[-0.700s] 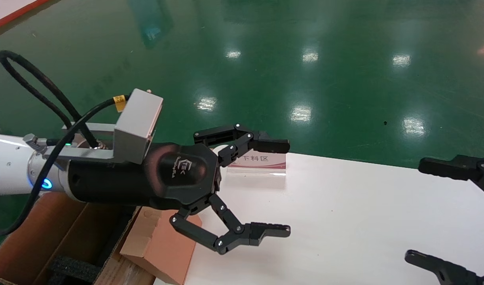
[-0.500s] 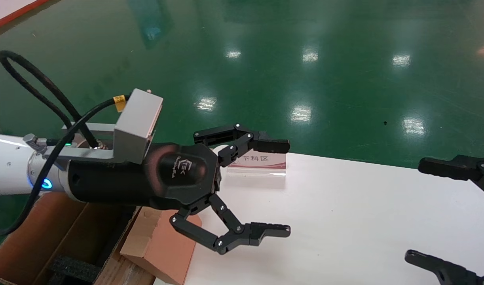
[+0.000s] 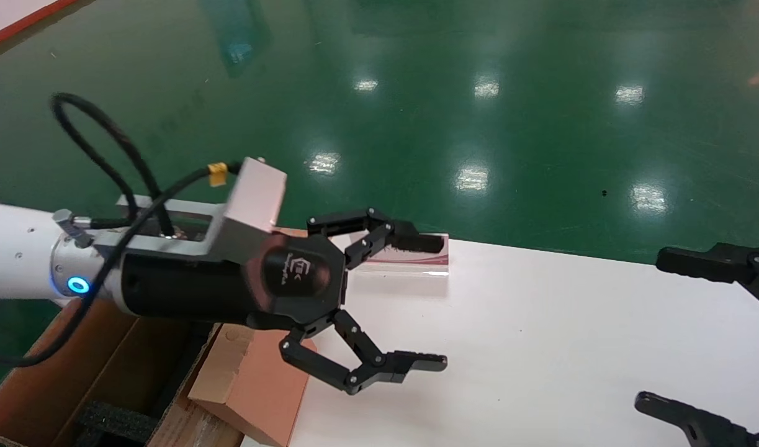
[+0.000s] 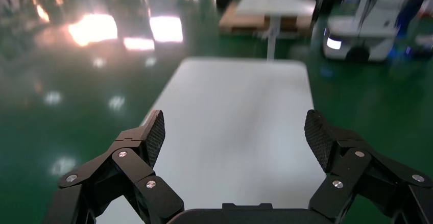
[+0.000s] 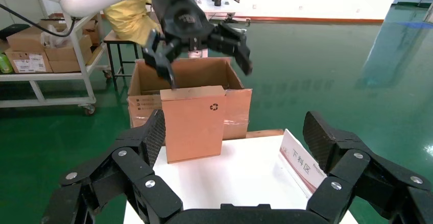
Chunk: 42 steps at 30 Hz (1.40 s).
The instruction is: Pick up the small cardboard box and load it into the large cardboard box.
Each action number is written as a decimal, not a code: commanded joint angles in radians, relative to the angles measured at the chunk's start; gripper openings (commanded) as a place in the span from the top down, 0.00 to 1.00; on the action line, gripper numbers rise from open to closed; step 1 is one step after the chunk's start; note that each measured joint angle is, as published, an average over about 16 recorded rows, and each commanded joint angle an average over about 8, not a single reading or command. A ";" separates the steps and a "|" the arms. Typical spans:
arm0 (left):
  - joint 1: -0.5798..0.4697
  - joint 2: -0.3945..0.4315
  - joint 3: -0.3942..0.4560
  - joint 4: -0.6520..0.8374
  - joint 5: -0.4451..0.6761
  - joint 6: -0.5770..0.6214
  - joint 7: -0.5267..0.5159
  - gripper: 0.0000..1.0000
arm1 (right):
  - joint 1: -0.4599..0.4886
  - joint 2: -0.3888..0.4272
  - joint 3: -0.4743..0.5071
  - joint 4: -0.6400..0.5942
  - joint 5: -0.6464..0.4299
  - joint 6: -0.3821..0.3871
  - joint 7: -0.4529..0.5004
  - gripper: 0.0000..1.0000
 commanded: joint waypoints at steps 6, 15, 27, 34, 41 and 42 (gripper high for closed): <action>-0.172 -0.005 0.129 -0.020 0.249 0.056 -0.146 0.00 | 0.000 0.000 -0.001 0.000 0.000 0.000 0.000 0.00; -0.415 -0.005 0.378 -0.013 0.453 0.094 -0.428 0.00 | 0.000 0.000 -0.001 0.000 0.001 0.000 -0.001 0.00; -0.683 -0.001 0.673 -0.019 0.602 0.094 -0.776 0.00 | 0.001 0.001 -0.002 0.000 0.001 0.001 -0.001 0.00; -0.823 0.019 0.849 -0.023 0.622 0.096 -0.874 0.00 | 0.001 0.001 -0.003 0.000 0.002 0.001 -0.001 0.00; -0.941 0.030 1.025 -0.024 0.594 0.093 -0.951 0.00 | 0.001 0.001 -0.003 0.000 0.002 0.001 -0.002 0.00; -0.953 0.031 1.046 -0.024 0.585 0.092 -0.959 0.00 | 0.001 0.001 -0.003 0.000 0.002 0.001 -0.002 0.00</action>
